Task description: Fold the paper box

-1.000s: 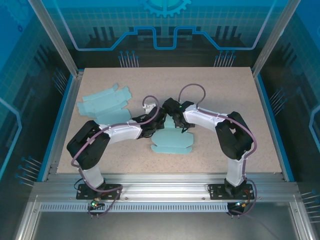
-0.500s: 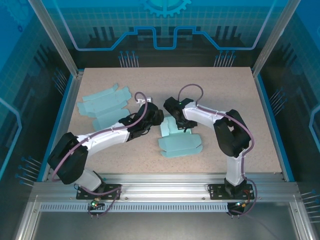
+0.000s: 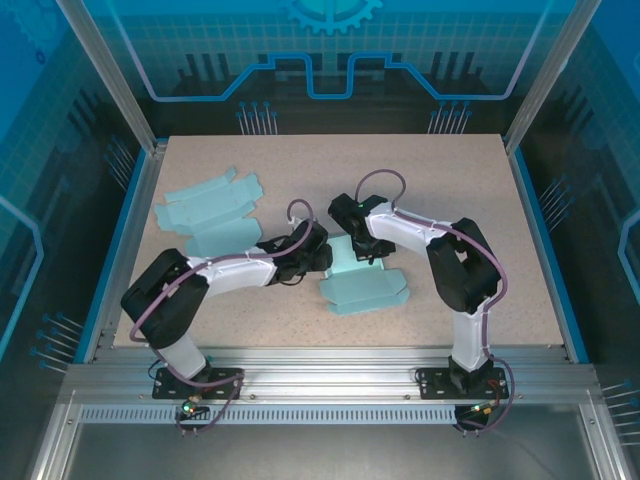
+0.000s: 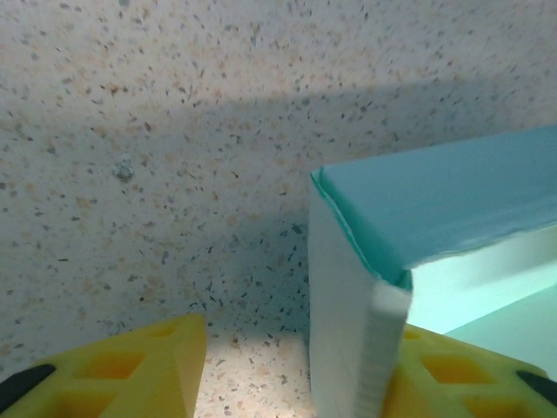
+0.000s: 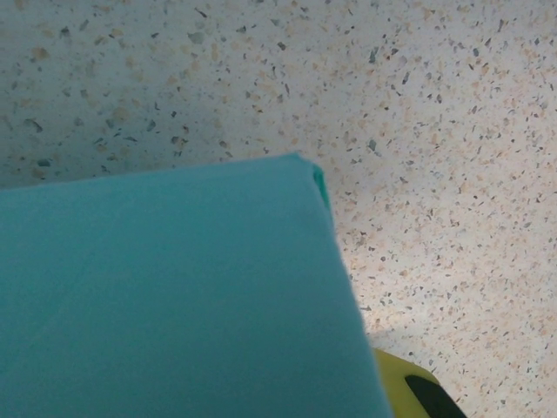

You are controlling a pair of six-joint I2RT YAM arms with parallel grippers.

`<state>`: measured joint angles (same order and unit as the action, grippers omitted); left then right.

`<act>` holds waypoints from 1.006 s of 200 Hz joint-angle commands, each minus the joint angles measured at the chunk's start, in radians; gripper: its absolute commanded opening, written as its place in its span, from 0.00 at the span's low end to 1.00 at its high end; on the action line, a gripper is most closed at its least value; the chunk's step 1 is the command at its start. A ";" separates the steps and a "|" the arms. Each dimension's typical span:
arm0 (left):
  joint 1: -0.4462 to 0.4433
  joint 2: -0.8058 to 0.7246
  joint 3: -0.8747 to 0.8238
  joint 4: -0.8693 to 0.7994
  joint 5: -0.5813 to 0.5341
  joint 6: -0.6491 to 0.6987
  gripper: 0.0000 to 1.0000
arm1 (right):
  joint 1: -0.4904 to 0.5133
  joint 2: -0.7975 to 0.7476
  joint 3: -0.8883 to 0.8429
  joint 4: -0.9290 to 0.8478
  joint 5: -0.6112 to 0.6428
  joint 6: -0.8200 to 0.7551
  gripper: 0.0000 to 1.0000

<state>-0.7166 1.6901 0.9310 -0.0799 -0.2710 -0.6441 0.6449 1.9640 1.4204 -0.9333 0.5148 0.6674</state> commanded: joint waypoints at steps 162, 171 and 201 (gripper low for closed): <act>-0.020 0.421 0.490 -0.786 -0.429 0.010 0.11 | -0.015 0.021 -0.047 0.075 -0.237 -0.049 0.05; -0.020 0.444 0.514 -0.807 -0.439 0.014 0.08 | -0.016 0.025 -0.042 0.070 -0.235 -0.048 0.05; -0.020 0.498 0.554 -0.855 -0.469 0.034 0.05 | -0.017 0.033 -0.036 0.056 -0.231 -0.039 0.05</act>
<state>-0.7502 2.0571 1.4780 -0.7021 -0.5781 -0.6594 0.5499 1.9339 1.4033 -0.8139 0.1867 0.6197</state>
